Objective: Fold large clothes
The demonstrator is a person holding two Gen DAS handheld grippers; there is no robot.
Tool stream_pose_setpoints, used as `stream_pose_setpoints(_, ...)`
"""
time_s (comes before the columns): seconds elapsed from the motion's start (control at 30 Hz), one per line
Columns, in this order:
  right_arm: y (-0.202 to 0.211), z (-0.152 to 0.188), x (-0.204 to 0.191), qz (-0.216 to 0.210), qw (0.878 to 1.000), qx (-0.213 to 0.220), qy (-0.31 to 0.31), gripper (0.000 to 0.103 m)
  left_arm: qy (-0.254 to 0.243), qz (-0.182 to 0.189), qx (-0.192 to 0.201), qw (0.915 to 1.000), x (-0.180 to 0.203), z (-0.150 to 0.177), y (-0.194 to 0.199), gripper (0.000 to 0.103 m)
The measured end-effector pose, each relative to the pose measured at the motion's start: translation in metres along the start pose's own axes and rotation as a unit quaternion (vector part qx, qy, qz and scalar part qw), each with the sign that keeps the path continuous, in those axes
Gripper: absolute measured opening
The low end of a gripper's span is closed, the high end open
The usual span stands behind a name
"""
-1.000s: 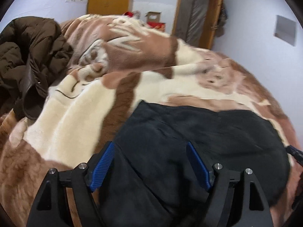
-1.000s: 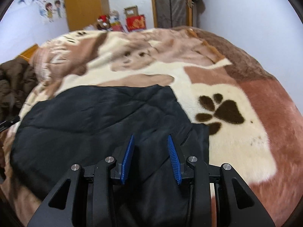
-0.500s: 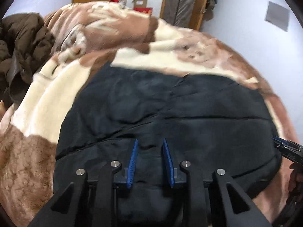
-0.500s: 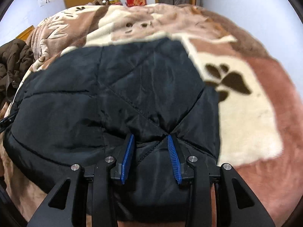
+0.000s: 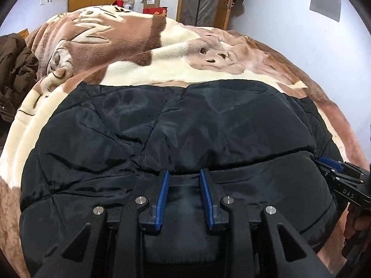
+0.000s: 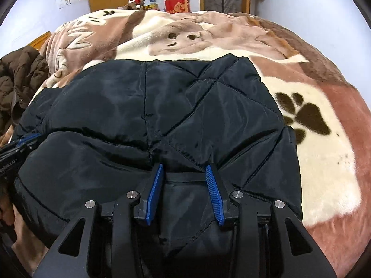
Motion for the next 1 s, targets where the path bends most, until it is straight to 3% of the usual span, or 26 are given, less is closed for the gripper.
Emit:
stream_pose_setpoints(0.1,0.014,-0.008,0.0,-0.005,1.0,-0.009,-0.013,0.039,-0.002,-0.002,-0.005,1.0,-0.001,-0.003,0.006,0.029)
stream_pose_setpoints(0.27,0.035,-0.04,0.02,0.006,0.999,0.037,-0.027,0.039,0.012,-0.033,0.019,0.9992,-0.034,-0.021,0.029,0.029)
stream_pose_setpoints(0.33,0.024,-0.045,0.033,0.018,0.999,0.023,-0.04,0.039,0.025,-0.065,0.01,0.9975,-0.059,-0.023,0.026,0.029)
stream_pose_setpoints(0.43,-0.003,-0.035,0.05,0.028,0.999,-0.009,-0.042,0.039,0.049,-0.078,-0.014,0.9957,-0.086,-0.014,0.011,0.028)
stream_pose_setpoints(0.6,-0.015,-0.031,0.049,0.04,0.999,-0.012,-0.034,0.039,0.01,-0.102,-0.019,0.9946,-0.081,-0.006,-0.002,0.028)
stream_pose_setpoints(1.0,-0.02,-0.03,0.051,0.035,0.999,-0.008,-0.023,0.039,0.013,-0.094,-0.019,0.9953,-0.083,-0.002,-0.01,0.028)
Point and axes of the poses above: each gripper's, at about its wrist camera, not at the fingertips, and y roughly against the way its jaws point, x to its right, z to its underside, the point moved 8 cm from there along -y, roughly the way its jaws point, and after that the axes turned 7 degrees about -y, right-handed, at the moved point
